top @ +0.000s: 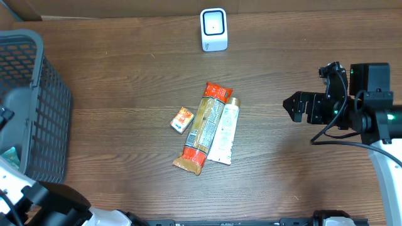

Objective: Scan the item barcode
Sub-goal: 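Grasp the mint-green snack bag in the basket and lift it out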

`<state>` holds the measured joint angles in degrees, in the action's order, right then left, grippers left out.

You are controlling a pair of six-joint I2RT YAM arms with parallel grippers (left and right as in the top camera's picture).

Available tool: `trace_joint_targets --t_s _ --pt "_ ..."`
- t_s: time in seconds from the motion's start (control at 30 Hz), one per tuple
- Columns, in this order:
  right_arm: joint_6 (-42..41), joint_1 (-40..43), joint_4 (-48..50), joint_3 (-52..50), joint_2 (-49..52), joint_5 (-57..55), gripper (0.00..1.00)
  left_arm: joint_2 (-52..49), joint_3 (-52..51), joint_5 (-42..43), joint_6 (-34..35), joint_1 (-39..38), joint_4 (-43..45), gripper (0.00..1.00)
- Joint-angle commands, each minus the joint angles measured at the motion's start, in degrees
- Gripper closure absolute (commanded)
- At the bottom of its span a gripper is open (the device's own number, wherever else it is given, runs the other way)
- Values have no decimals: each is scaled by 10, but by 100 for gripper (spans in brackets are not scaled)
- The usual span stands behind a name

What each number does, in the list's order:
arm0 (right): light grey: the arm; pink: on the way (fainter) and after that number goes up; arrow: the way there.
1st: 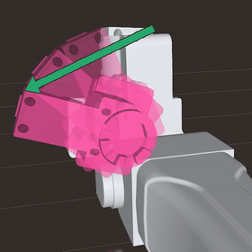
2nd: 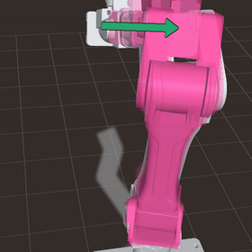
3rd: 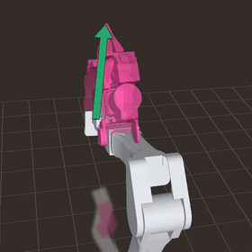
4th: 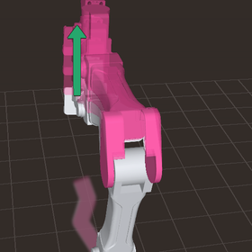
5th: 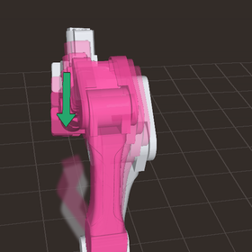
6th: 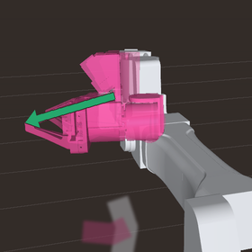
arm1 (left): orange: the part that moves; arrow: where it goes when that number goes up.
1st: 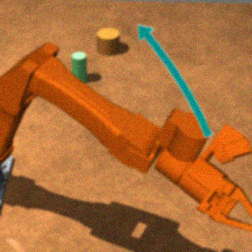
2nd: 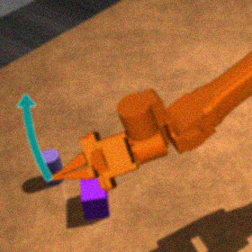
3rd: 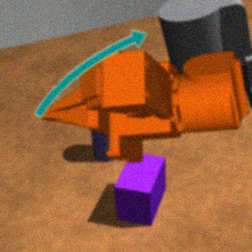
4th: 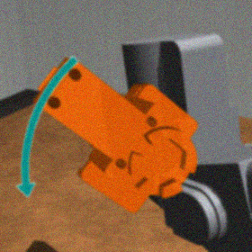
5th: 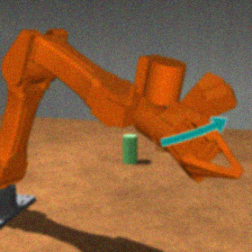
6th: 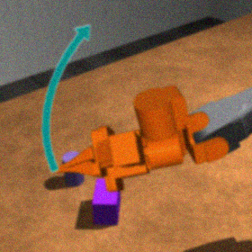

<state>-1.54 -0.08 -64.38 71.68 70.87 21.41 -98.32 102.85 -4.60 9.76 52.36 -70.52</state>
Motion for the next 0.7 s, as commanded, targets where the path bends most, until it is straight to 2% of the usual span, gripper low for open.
trace_joint_targets --t_s 0.0,0.27,0.67 --pt "-2 1 0 10 16 -3 0 8 -56 -3 -70 8 35 0" --pt "-2 1 0 10 42 -4 0 3 -170 -5 -221 9 195 0" --pt "-2 1 -1 10 47 -3 0 -97 -184 -56 -230 43 226 0"
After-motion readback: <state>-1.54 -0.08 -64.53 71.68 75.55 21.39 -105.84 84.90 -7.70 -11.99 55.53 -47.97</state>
